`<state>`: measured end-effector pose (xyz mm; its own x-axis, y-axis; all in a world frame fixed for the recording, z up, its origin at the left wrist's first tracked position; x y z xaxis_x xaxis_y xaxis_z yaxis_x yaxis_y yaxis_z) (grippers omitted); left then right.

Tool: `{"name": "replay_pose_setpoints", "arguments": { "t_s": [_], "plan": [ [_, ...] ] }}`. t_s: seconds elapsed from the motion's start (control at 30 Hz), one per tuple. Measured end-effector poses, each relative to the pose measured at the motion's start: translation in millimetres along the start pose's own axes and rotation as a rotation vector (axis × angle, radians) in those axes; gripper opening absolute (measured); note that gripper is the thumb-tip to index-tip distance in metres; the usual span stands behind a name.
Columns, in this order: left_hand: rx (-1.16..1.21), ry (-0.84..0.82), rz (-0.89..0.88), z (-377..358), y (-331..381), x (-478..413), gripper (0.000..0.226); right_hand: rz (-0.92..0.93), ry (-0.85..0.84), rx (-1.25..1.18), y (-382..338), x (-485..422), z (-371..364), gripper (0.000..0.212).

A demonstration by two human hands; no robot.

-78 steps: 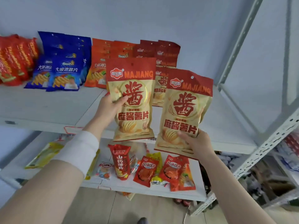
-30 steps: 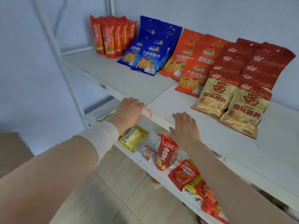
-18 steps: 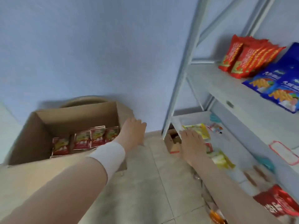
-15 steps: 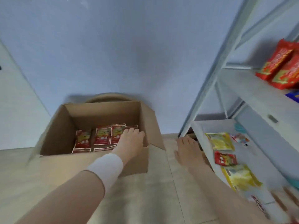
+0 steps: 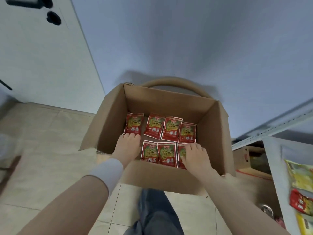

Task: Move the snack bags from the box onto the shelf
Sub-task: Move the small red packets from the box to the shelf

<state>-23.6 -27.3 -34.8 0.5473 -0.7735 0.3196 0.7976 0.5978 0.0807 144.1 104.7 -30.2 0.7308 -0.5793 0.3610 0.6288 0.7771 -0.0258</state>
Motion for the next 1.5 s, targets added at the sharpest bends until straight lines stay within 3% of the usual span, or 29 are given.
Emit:
{"name": "replay_pose_setpoints", "arguments": {
  "t_s": [0.17,0.3,0.5,0.7,0.9,1.13,1.2,1.3,1.4,1.5],
  "plan": [
    [0.113,-0.157,0.145,-42,-40,-63,0.038,0.020,-0.163,-0.014,-15,-64,-50,0.049],
    [0.277,-0.291,0.324,-91,-75,-102,0.046,-0.072,-0.334,-0.116,-21,-99,-104,0.050],
    [0.638,-0.372,0.698,-199,-119,-149,0.062,-0.452,-0.606,-0.385,4,-132,-220,0.070],
    [0.725,-0.273,0.932,-281,-131,-155,0.078,-0.899,-0.561,-0.494,40,-143,-283,0.096],
    [0.636,-0.283,0.985,-301,-130,-149,0.089,-1.002,-0.498,-0.556,44,-141,-301,0.094],
    [0.493,-0.354,0.931,-297,-132,-148,0.067,-0.943,-0.579,-0.746,37,-139,-307,0.073],
    [0.557,-0.351,0.890,-295,-130,-149,0.057,-0.928,-0.569,-0.820,34,-139,-305,0.067],
    [0.836,-0.354,0.868,-292,-126,-149,0.047,-0.892,-0.539,-0.898,34,-139,-299,0.065],
    [1.048,-0.372,0.799,-272,-117,-151,0.046,-0.844,-0.489,-0.909,39,-142,-277,0.052],
    [1.132,-0.282,0.692,-228,-108,-162,0.048,-0.816,-0.376,-0.928,52,-143,-239,0.048]
  ]
}}
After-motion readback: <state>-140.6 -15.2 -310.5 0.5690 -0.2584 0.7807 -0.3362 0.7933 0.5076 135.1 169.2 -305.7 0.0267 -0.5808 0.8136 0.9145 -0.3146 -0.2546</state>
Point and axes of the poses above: each hand's wrist, its own x-axis away from the middle knuckle, its own z-axis out of the back of the hand, y = z × x, the point moved 9 cm from there along -x, towards the middle knuckle, and after that the axes turned 1 degree about x, right-handed, at the moved point
